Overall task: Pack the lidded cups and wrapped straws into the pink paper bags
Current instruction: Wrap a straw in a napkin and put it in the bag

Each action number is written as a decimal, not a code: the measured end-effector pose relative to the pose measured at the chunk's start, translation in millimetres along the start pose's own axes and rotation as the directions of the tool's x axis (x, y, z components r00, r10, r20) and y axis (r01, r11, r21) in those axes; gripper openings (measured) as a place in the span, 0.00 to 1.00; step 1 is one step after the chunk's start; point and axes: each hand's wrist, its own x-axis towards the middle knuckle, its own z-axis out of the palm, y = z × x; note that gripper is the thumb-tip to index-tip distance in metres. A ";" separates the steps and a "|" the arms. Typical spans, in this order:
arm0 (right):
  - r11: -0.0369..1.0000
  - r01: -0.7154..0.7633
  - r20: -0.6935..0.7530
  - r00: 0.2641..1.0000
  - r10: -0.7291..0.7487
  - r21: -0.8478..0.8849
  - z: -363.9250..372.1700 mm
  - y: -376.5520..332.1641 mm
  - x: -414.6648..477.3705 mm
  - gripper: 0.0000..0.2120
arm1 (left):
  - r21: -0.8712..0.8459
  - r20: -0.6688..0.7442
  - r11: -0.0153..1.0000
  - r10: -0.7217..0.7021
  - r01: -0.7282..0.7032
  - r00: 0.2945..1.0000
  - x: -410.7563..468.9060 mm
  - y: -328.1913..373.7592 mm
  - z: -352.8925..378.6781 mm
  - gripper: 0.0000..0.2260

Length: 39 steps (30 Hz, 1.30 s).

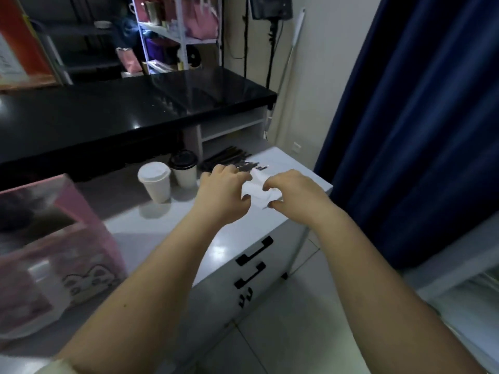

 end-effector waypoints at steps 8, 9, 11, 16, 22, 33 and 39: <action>0.973 -0.100 0.050 0.995 0.091 0.209 51.9 107.2 -6.1 0.15 | -0.078 0.108 0.988 -0.122 0.131 0.987 29.8 61.7 88.9 0.20; 0.966 -0.109 0.061 0.993 0.097 0.236 60.0 114.1 -6.2 0.16 | -0.091 0.128 0.984 -0.142 0.154 0.982 29.4 65.4 99.6 0.20; 0.957 -0.107 0.087 0.992 0.087 0.268 75.9 124.6 -6.1 0.16 | -0.101 0.183 0.977 -0.167 0.188 0.969 26.4 70.1 119.8 0.19; 0.924 -0.129 0.115 0.989 0.093 0.360 101.3 142.9 11.5 0.16 | -0.071 0.225 0.964 -0.235 0.257 0.946 34.3 56.3 146.3 0.18; 0.880 -0.133 0.059 0.991 0.119 0.457 115.2 154.8 74.9 0.15 | -0.095 0.159 0.940 -0.310 0.327 0.937 86.5 15.3 161.8 0.17; 0.870 -0.310 0.179 0.949 0.260 0.383 164.7 169.9 201.1 0.15 | -0.210 0.197 0.886 -0.375 0.413 0.906 187.1 -41.0 221.0 0.15; 0.877 -0.411 0.283 0.897 0.340 0.249 190.9 176.9 248.4 0.22 | -0.222 0.233 0.855 -0.420 0.468 0.877 215.2 -61.4 230.1 0.16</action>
